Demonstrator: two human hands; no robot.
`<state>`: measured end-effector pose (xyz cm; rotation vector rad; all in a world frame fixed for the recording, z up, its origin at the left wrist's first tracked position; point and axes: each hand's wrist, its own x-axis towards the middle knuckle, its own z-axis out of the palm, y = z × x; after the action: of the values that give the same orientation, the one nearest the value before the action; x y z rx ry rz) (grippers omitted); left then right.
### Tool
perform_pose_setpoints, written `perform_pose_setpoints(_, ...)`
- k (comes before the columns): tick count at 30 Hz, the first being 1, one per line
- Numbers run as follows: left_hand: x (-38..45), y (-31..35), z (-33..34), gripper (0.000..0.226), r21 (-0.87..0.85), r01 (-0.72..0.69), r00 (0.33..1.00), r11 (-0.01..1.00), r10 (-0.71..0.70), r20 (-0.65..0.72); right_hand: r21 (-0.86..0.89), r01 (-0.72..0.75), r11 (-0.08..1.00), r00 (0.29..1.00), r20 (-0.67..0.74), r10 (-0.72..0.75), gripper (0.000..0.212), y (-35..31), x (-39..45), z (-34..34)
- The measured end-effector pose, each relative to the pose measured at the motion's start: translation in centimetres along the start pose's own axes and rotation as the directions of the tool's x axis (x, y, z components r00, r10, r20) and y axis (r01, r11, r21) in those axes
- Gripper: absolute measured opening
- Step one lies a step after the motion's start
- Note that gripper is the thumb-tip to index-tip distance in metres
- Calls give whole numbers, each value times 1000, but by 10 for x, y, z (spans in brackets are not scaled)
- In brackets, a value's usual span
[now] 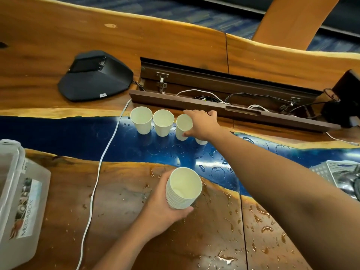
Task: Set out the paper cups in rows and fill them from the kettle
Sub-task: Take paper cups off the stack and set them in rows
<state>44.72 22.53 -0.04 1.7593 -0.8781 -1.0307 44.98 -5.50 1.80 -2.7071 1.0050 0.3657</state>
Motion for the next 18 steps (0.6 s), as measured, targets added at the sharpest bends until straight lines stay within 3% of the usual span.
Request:
perform_pose_setpoints(4, 1, 2, 0, 96, 11, 3, 1000, 1000, -3, -3, 18, -14, 1000, 1000, -3, 14, 82, 0, 8, -2)
perform_pose_setpoints(8, 4, 3, 1, 95, 23, -13, 1000, 1000, 13, 3, 52, -1, 999, 1000, 2, 1, 112, 6, 3, -14)
perform_pose_setpoints(11, 5, 4, 1, 95, 20, -15, 1000, 1000, 15, 2, 65, -28, 997, 999, 47, 25, 123, 23, -7, -28)
perform_pose_setpoints(15, 7, 7, 3, 95, 14, -27, 1000, 1000, 28, -3, -52, -86, 995, 979, 180, 94, 127, 49, -14, -27)
perform_pose_setpoints(18, 10, 12, 7, 95, 14, -39, 999, 999, 39, 9, -3, -119, 993, 970, 213, 117, 117, 56, -15, -20)
